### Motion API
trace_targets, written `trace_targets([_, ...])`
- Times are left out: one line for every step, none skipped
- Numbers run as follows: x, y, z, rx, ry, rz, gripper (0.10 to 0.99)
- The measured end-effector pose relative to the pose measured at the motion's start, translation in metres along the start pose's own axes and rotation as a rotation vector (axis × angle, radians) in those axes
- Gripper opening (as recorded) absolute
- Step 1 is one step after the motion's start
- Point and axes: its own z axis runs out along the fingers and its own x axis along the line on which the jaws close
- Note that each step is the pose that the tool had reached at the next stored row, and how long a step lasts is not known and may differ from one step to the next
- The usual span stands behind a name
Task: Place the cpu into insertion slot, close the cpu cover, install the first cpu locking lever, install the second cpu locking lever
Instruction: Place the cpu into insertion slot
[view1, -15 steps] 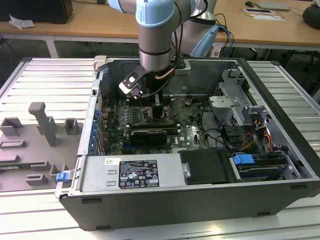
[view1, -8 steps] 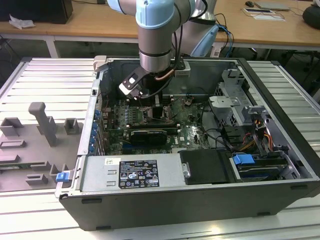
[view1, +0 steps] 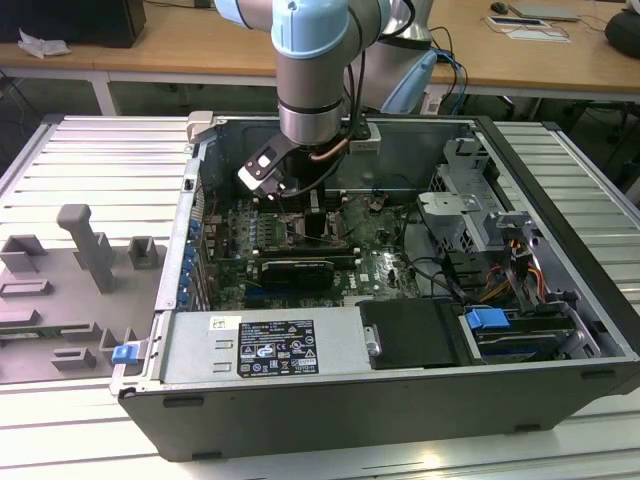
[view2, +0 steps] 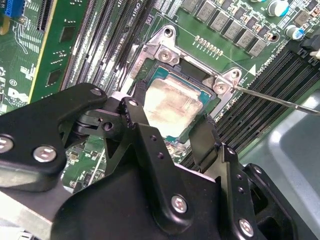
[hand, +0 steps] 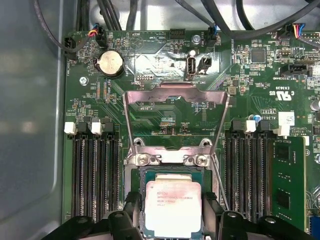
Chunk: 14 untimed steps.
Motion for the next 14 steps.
trace_targets([0.0000,0.0001,-0.0009,0.000,0.0002,0.000,0.612])
trace_targets([0.0001,0.0002,-0.0032,0.000,0.0002,0.000,0.612])
trace_targets([0.0001,0.0003,-0.0050,0.000,0.0001,0.000,0.612])
trace_targets([0.0001,0.0005,-0.0071,0.000,0.0002,0.000,0.612])
trace_targets([0.0002,0.0005,-0.0084,0.000,0.0002,0.000,0.612])
trace_targets([0.0002,0.0007,-0.0106,0.000,0.0002,0.000,0.600])
trace_targets([0.0002,0.0008,-0.0119,0.000,0.0002,0.000,0.467])
trace_targets([0.0003,0.0009,-0.0130,0.000,0.0001,0.000,0.408])
trace_targets([0.0003,0.0011,-0.0143,0.001,0.0001,0.000,0.349])
trace_targets([0.0003,0.0011,-0.0149,0.001,-0.0001,0.000,0.227])
trace_targets([0.0003,0.0012,-0.0157,0.001,-0.0003,0.000,0.227])
trace_targets([0.0003,0.0013,-0.0167,0.001,-0.0004,0.000,0.106])
trace_targets([0.0004,0.0013,-0.0176,0.001,-0.0004,0.000,0.106])
trace_targets([0.0004,0.0014,-0.0189,0.001,-0.0004,0.000,0.106])
